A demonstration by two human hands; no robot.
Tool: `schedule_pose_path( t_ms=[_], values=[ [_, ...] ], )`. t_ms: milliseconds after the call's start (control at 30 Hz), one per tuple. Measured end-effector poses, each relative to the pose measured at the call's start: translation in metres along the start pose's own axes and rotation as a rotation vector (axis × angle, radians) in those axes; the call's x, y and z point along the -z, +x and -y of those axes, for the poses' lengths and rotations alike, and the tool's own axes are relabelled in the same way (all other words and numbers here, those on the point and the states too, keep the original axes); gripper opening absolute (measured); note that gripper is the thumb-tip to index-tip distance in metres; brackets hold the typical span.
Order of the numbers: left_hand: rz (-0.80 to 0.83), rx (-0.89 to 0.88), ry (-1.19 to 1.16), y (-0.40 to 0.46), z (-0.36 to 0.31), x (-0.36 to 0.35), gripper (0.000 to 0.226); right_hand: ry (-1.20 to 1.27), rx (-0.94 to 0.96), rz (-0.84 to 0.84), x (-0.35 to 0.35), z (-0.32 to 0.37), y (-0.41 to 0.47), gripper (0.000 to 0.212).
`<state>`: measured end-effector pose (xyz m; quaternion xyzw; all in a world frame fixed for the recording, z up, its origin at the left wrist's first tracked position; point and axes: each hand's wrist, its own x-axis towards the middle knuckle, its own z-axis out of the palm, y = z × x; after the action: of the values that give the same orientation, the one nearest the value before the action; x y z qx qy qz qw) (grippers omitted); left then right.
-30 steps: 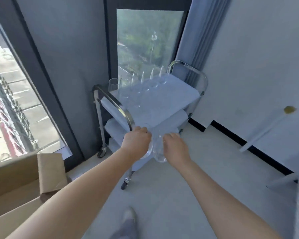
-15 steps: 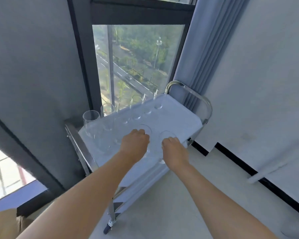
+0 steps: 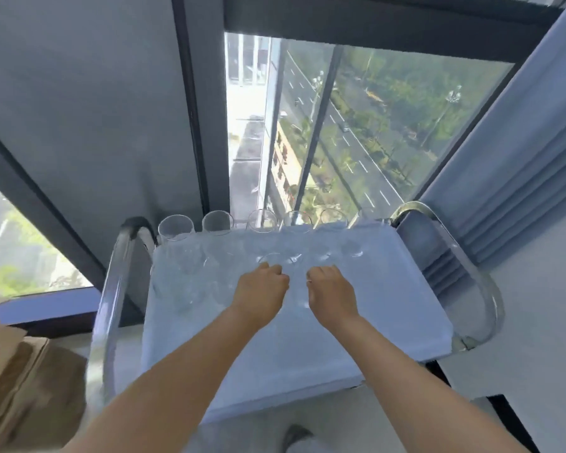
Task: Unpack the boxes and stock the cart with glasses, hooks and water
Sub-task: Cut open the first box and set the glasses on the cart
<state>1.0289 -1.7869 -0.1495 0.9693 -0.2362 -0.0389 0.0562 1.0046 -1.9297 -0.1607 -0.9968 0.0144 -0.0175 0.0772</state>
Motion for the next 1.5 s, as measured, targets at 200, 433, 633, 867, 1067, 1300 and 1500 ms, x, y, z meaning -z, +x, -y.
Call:
schedule_pose_path(
  t_ms=[200, 433, 633, 867, 1067, 1300, 1500],
  values=[
    [-0.059, 0.11, -0.025, 0.025, -0.001, -0.024, 0.05, 0.083, 0.128, 0.107, -0.011, -0.027, 0.027, 0.021],
    [-0.067, 0.164, -0.004, 0.035, 0.003, -0.034, 0.048, 0.163, 0.209, 0.095, -0.023, -0.031, 0.049, 0.018],
    [-0.11, 0.151, 0.06, 0.037, 0.005, -0.033, 0.045, 0.228, 0.198, 0.04, -0.031, -0.03, 0.054, 0.011],
    [-0.124, 0.157, 0.067, 0.035, 0.01, -0.037, 0.045, 0.194, 0.186, 0.101, -0.024, -0.025, 0.054, 0.017],
    [-0.146, 0.173, 0.037, 0.033, 0.009, -0.031, 0.044, 0.145, 0.198, 0.125, -0.018, -0.022, 0.054, 0.025],
    [-0.287, 0.084, 0.029, 0.067, -0.027, 0.0, 0.032, 0.484, -0.203, -0.165, 0.01, -0.076, 0.061, 0.03],
    [-0.122, 0.04, -0.128, 0.114, -0.097, -0.002, 0.018, 0.48, -0.448, -0.096, 0.025, -0.142, 0.086, 0.056]
  ],
)
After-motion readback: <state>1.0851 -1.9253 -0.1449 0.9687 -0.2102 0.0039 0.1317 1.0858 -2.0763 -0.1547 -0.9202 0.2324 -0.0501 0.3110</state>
